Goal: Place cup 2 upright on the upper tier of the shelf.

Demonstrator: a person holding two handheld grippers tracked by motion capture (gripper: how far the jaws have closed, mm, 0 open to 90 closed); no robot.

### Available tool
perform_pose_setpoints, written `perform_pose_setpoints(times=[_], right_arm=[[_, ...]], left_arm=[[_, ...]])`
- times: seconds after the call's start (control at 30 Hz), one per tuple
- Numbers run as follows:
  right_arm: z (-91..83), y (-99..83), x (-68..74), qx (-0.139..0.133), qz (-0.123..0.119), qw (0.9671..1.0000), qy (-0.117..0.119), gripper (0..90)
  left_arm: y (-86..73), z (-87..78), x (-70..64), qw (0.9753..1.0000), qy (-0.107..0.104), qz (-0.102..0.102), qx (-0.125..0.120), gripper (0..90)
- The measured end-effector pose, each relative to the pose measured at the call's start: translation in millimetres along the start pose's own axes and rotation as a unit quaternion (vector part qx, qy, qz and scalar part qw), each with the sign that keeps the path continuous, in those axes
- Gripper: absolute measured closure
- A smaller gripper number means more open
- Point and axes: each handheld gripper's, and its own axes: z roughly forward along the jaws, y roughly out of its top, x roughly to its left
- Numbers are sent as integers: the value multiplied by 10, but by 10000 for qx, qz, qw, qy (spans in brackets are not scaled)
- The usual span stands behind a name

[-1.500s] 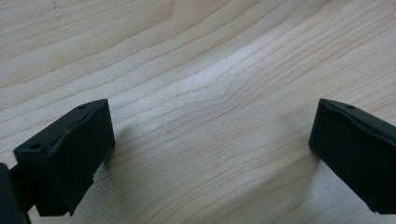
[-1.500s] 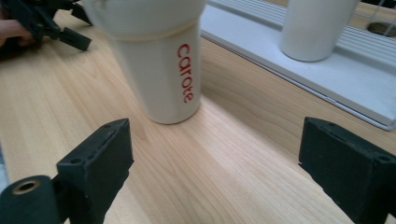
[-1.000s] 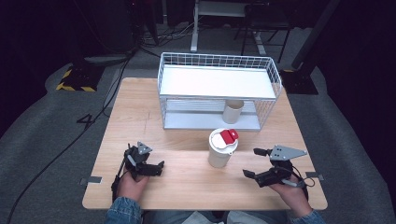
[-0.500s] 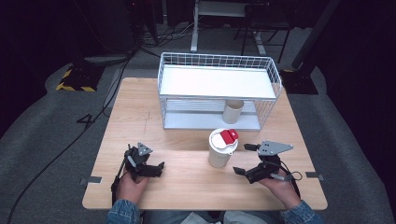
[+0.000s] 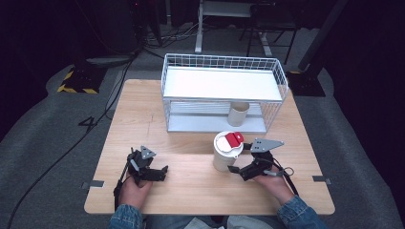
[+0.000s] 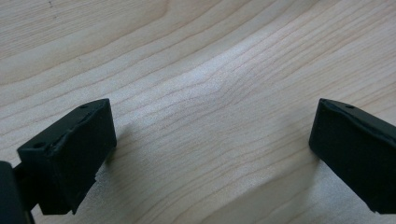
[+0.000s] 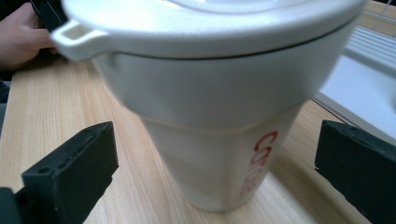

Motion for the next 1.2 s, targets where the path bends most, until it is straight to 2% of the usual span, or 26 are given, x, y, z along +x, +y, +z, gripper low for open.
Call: perform_pose_setpoints(times=[0.23,0.47,0.53,0.63,1.07,1.17,1.2], right_arm=[[173,20,-17,-163,-21,9998,93,1],[274,2,-41,-213,51,9997,129,1],[309,-13,-56,-320,129,9991,230,1],[329,-19,-70,-382,189,9988,240,1],[398,-40,-38,-647,301,9974,58,3],[399,-40,-18,-672,265,9974,47,57],[394,-33,11,-670,145,9976,-7,83]], left_arm=[[0,0,0,10000,1,0,0,11],[0,0,0,10000,0,0,0,11],[0,0,0,10000,-1,1,1,11],[0,0,0,10000,-1,-1,0,11],[0,0,0,10000,0,0,0,11],[0,0,0,10000,-1,2,1,11],[0,0,0,10000,0,2,1,11]])
